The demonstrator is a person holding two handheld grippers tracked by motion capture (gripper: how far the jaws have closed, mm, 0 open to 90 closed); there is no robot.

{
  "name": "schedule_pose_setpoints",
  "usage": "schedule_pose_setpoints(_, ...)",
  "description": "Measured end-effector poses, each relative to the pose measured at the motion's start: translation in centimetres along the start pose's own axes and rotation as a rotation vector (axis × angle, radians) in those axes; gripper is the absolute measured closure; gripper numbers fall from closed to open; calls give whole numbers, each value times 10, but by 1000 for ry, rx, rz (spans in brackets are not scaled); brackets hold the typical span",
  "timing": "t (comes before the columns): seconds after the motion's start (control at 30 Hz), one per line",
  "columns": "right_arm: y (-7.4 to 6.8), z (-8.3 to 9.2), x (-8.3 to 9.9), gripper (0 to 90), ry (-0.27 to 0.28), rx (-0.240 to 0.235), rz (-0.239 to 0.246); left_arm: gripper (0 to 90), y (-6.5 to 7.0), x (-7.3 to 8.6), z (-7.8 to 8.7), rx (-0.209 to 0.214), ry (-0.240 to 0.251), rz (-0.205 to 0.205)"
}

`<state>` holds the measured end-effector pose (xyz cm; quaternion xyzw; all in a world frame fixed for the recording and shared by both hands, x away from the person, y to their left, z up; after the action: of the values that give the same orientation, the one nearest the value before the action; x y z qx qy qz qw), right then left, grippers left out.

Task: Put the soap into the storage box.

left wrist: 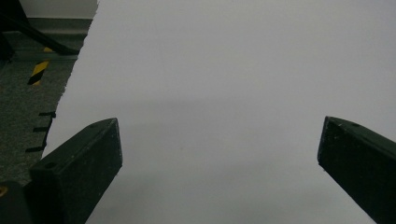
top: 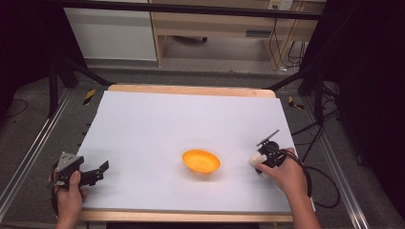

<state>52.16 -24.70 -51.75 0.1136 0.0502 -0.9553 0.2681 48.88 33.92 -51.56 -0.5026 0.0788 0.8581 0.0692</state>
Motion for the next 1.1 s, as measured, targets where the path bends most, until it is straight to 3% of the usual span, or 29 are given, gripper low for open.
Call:
schedule_pose_setpoints(0.53,2,2,1,480,13,-28,32,0,0,0,0,3,0,0)
schedule_pose_setpoints(0.8,-2,10,-3,496,47,-16,125,0,1,0,0,3,0,0)
schedule_pose_setpoints(1.1,-8,21,-12,498,84,-43,159,0,0,0,0,7,-1,1)
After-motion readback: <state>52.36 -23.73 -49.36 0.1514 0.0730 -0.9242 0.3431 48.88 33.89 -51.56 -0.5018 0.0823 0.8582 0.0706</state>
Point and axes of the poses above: each handheld gripper's, and its own axes: z roughly backward along the jaws, x roughly out of its underside, y roughly to its right, the point moved 7 cm from there along -z, roughly forward along the jaws, and after that the axes turned 3 degrees about -x, right-handed, at the moved point
